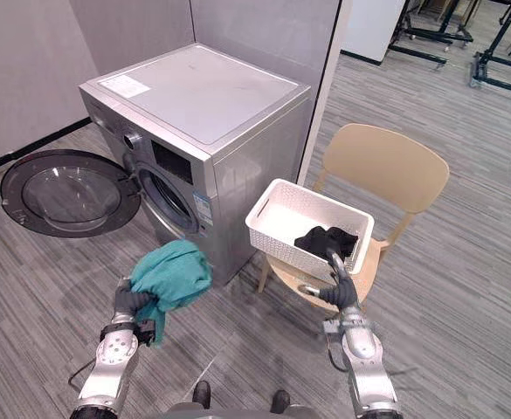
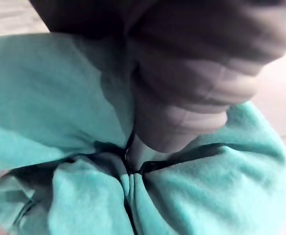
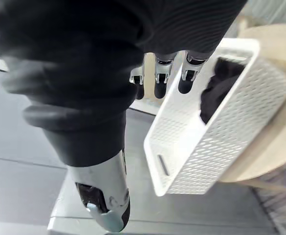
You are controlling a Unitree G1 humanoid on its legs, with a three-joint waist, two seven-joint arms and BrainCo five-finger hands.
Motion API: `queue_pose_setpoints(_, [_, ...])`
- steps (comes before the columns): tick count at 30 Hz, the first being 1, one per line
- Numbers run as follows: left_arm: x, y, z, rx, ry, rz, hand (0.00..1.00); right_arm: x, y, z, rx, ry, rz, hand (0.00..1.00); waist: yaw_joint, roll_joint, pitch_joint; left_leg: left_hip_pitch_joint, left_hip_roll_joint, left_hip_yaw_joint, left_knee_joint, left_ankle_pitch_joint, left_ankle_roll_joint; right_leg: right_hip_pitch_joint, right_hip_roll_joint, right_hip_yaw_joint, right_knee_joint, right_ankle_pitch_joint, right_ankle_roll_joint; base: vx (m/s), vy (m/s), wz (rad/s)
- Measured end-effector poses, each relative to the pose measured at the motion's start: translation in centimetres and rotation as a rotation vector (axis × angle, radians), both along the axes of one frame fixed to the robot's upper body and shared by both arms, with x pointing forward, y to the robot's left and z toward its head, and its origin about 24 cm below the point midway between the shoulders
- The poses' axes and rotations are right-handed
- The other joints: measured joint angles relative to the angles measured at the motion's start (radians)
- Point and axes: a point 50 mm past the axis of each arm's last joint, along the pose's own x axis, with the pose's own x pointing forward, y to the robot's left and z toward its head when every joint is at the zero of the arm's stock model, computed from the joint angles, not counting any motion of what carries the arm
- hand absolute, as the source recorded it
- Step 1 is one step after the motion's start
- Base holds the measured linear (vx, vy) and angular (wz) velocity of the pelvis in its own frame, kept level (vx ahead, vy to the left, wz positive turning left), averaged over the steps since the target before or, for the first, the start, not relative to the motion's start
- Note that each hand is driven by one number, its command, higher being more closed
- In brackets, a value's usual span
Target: Pick up the laundry basket with both hands and put the clothes into the washing machine.
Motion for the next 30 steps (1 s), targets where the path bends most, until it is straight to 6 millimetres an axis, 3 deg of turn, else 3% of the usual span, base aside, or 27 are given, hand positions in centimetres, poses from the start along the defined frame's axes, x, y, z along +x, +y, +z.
queue_pose_setpoints(1, [-0.1,0.0,-0.1,-0.001,0.008,0.001,1.0,-0.4,-0.2,-0.6,-0.004,0.03,-0.012,0.0,0.002,-0.004,0.004,-0.013,-0.009,0.002,-0.002,0.009,0.011,-0.006,-0.021,-0.025,0.023,-0.017,-0.002,-0.02,0.011,1.37])
queue_pose_setpoints(2, [-0.5,0.0,-0.4,-0.003,0.024,0.006,1.0,-1.0,-0.4,-1.6,-0.011,0.087,-0.037,0.0,0.001,-0.007,0.01,-0.03,-0.017,0.069,-0.015,-0.017,0.104,0.0,-0.055,-0.09,0.038,-0.035,-0.002,-0.03,0.023,1.56])
queue_pose_setpoints(3, [-0.9,0.1,-0.7,-0.007,0.041,0.016,1.0,-1.6,-0.6,-2.4,-0.016,0.132,-0.058,0.0,-0.003,-0.017,0.015,-0.041,-0.009,0.206,-0.026,-0.083,0.203,0.021,-0.076,-0.151,0.009,-0.027,0.005,-0.02,0.015,1.68])
queue_pose_setpoints(4, [-0.8,0.0,-0.9,-0.013,0.046,0.016,1.0,-1.9,-0.8,-2.7,-0.024,0.15,-0.07,0.0,-0.003,-0.018,0.019,-0.05,-0.005,0.283,-0.018,-0.088,0.209,0.03,-0.1,-0.184,-0.003,-0.021,0.007,0.07,0.072,1.74])
queue_pose_setpoints(5, [-0.7,-0.4,-1.3,-0.029,0.059,0.019,1.0,-2.3,-1.2,-3.4,-0.037,0.196,-0.085,0.0,-0.002,-0.021,0.027,-0.067,0.005,0.456,0.0,-0.075,0.192,0.037,-0.131,-0.244,0.0,-0.019,0.006,0.13,0.141,1.62])
queue_pose_setpoints(6, [-1.3,-0.6,-2.0,-0.043,0.092,0.025,1.0,-2.8,-1.8,-4.1,-0.055,0.246,-0.096,0.0,-0.002,-0.005,0.028,-0.058,0.01,0.586,0.005,-0.067,0.19,0.052,-0.146,-0.298,0.015,-0.024,0.015,0.21,0.234,1.54])
queue_pose_setpoints(7, [-1.6,-0.7,-2.3,-0.048,0.11,0.029,1.0,-2.9,-2.0,-4.4,-0.057,0.262,-0.109,0.0,-0.003,0.012,0.031,-0.044,0.014,0.62,0.015,-0.048,0.167,0.071,-0.147,-0.326,0.02,-0.03,0.023,0.27,0.214,1.4])
queue_pose_setpoints(8, [-2.1,-0.4,-2.9,-0.048,0.143,0.037,1.0,-3.2,-2.2,-5.0,-0.039,0.293,-0.144,0.0,-0.003,0.024,0.036,-0.019,0.01,0.603,0.017,0.019,0.113,0.114,-0.157,-0.37,0.028,-0.044,0.046,0.26,0.17,1.32])
queue_pose_setpoints(10, [-2.6,0.0,-3.4,-0.042,0.176,0.046,1.0,-3.7,-1.2,-5.9,0.002,0.336,-0.161,0.0,-0.001,-0.01,0.055,-0.009,-0.027,0.532,0.03,-0.001,0.121,0.174,-0.185,-0.402,0.026,-0.054,0.066,0.18,0.074,1.28])
queue_pose_setpoints(12, [-3.7,0.3,-4.0,-0.037,0.216,0.058,1.0,-4.3,-0.4,-6.8,0.036,0.388,-0.171,0.0,0.001,-0.061,0.073,-0.014,-0.092,0.468,0.093,-0.09,0.136,0.188,-0.293,-0.392,0.171,-0.09,0.11,0.18,0.124,1.05])
queue_pose_setpoints(13, [-4.2,0.3,-4.3,-0.041,0.234,0.062,1.0,-4.5,-0.4,-6.9,0.038,0.395,-0.174,0.0,-0.001,-0.063,0.075,-0.01,-0.107,0.452,0.106,-0.105,0.146,0.171,-0.327,-0.357,0.244,-0.085,0.083,0.22,0.229,0.76])
queue_pose_setpoints(14, [-4.9,0.2,-4.6,-0.046,0.259,0.069,1.0,-5.0,-0.3,-7.1,0.04,0.407,-0.178,0.0,-0.006,-0.056,0.084,0.009,-0.122,0.425,0.136,-0.139,0.162,0.106,-0.369,-0.228,0.413,-0.033,-0.037,0.2,0.216,0.56])
queue_pose_setpoints(15, [-5.1,0.3,-4.7,-0.044,0.266,0.072,1.0,-5.3,-0.1,-7.2,0.046,0.416,-0.179,0.0,-0.007,-0.051,0.09,0.02,-0.122,0.408,0.154,-0.157,0.166,0.068,-0.363,-0.136,0.483,0.0,-0.09,0.27,0.231,0.72])
queue_pose_setpoints(17, [-5.1,0.9,-4.5,-0.025,0.267,0.079,1.0,-6.1,1.3,-7.7,0.095,0.429,-0.182,0.0,-0.036,-0.033,0.121,0.073,-0.105,0.335,0.195,-0.214,0.167,-0.062,-0.187,0.17,0.659,-0.091,0.023,0.25,0.117,0.76])
queue_pose_setpoints(20, [-4.5,1.1,-4.2,-0.012,0.251,0.075,1.0,-6.3,1.9,-7.6,0.118,0.415,-0.186,0.0,-0.062,-0.057,0.133,0.123,-0.127,0.305,0.194,-0.254,0.159,-0.212,-0.081,0.235,0.597,-0.124,0.046,0.28,0.041,0.57])
queue_pose_setpoints(22, [-3.4,0.6,-3.8,-0.022,0.223,0.06,1.0,-6.6,1.8,-7.5,0.131,0.406,-0.204,0.0,-0.081,-0.061,0.142,0.152,-0.151,0.264,0.191,-0.278,0.151,-0.274,-0.032,0.22,0.357,-0.091,0.064,0.39,-0.02,0.71])
queue_pose_setpoints(23, [-2.8,0.2,-3.6,-0.031,0.208,0.046,1.0,-6.5,1.8,-7.5,0.132,0.406,-0.206,0.0,-0.098,-0.062,0.154,0.181,-0.162,0.234,0.187,-0.286,0.143,-0.261,-0.012,0.223,0.147,-0.018,0.05,0.35,-0.05,0.71])
queue_pose_setpoints(25, [-2.2,0.0,-3.4,-0.034,0.192,0.039,1.0,-6.6,1.8,-7.5,0.134,0.409,-0.206,0.0,-0.108,-0.072,0.16,0.224,-0.18,0.201,0.174,-0.296,0.13,-0.246,-0.008,0.224,-0.051,0.075,0.044,0.4,-0.066,0.68])
queue_pose_setpoints(26, [-1.8,-0.1,-3.2,-0.032,0.181,0.034,1.0,-6.7,1.8,-7.6,0.134,0.412,-0.207,0.0,-0.108,-0.081,0.161,0.258,-0.188,0.177,0.16,-0.313,0.107,-0.245,-0.015,0.225,-0.109,0.123,0.036,0.68,-0.17,0.75])
queue_pose_setpoints(27, [-1.5,-0.3,-3.1,-0.035,0.173,0.028,1.0,-6.9,1.7,-7.5,0.131,0.414,-0.212,0.0,-0.109,-0.08,0.162,0.297,-0.169,0.154,0.156,-0.343,0.072,-0.242,-0.011,0.213,-0.07,0.181,-0.026,0.69,-0.198,0.71])
queue_pose_setpoints(29, [-1.7,-0.9,-3.3,-0.037,0.182,0.015,1.0,-6.5,1.6,-7.1,0.128,0.383,-0.212,0.0,-0.109,-0.055,0.163,0.306,-0.118,0.16,0.236,-0.38,0.009,-0.222,0.0,0.157,0.014,0.208,-0.068,0.6,-0.229,0.53])
queue_pose_setpoints(30, [-1.8,-0.9,-3.3,-0.044,0.181,0.022,1.0,-6.2,1.6,-6.8,0.13,0.366,-0.204,0.0,-0.113,-0.041,0.17,0.235,-0.063,0.187,0.478,-0.393,-0.013,-0.176,0.022,0.132,0.041,0.18,-0.105,0.61,-0.289,0.37])
